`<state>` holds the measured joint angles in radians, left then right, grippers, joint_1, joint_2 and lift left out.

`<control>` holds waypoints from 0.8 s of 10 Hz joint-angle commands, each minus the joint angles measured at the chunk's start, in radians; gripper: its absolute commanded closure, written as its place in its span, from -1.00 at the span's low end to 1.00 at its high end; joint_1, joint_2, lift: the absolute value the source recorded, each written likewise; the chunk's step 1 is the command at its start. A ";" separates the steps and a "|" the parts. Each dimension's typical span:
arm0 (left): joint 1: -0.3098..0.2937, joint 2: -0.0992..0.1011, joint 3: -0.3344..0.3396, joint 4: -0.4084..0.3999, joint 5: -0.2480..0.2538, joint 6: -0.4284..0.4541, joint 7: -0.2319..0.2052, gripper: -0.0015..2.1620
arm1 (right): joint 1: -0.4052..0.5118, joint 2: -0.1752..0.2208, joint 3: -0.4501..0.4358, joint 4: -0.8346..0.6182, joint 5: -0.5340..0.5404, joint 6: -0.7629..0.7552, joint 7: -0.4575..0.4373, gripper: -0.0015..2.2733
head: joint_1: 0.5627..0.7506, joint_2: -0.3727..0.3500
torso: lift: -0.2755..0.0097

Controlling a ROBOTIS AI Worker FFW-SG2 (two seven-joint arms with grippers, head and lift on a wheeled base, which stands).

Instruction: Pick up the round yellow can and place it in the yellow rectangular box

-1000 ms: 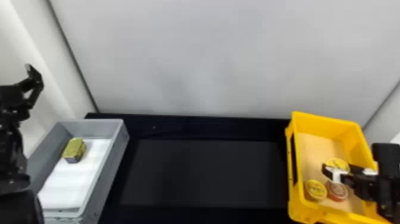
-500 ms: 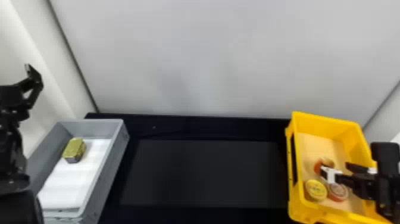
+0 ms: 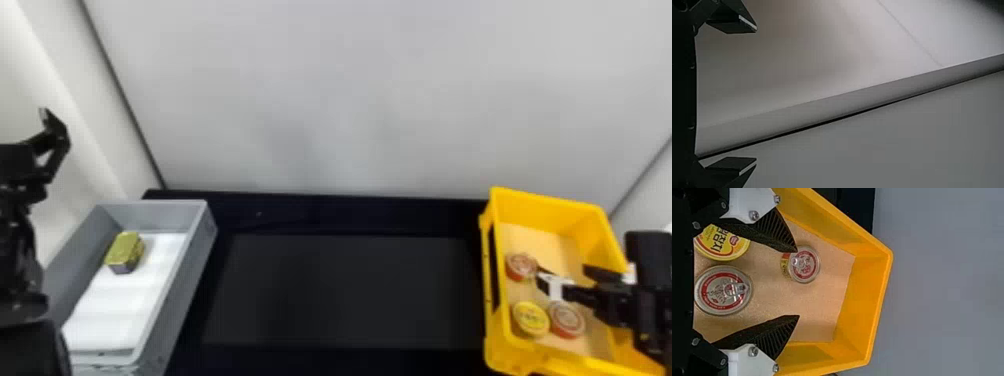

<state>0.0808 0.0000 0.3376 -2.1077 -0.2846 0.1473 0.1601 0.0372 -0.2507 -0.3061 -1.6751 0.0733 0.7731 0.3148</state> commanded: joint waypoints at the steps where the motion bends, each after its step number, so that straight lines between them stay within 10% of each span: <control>1: 0.001 -0.003 -0.001 0.000 0.001 0.000 0.001 -0.91 | -0.005 -0.007 0.001 -0.058 0.017 -0.004 0.000 -0.78 | 0.39 0.07 | 0.51; 8: 0.002 -0.003 -0.001 0.000 -0.001 0.000 0.003 -0.91 | -0.016 -0.007 -0.125 -0.322 0.100 -0.254 0.000 -0.82 | 0.39 0.07 | 0.51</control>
<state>0.0828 0.0000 0.3361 -2.1077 -0.2846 0.1473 0.1614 0.0281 -0.2578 -0.3843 -1.9567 0.1695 0.6098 0.3163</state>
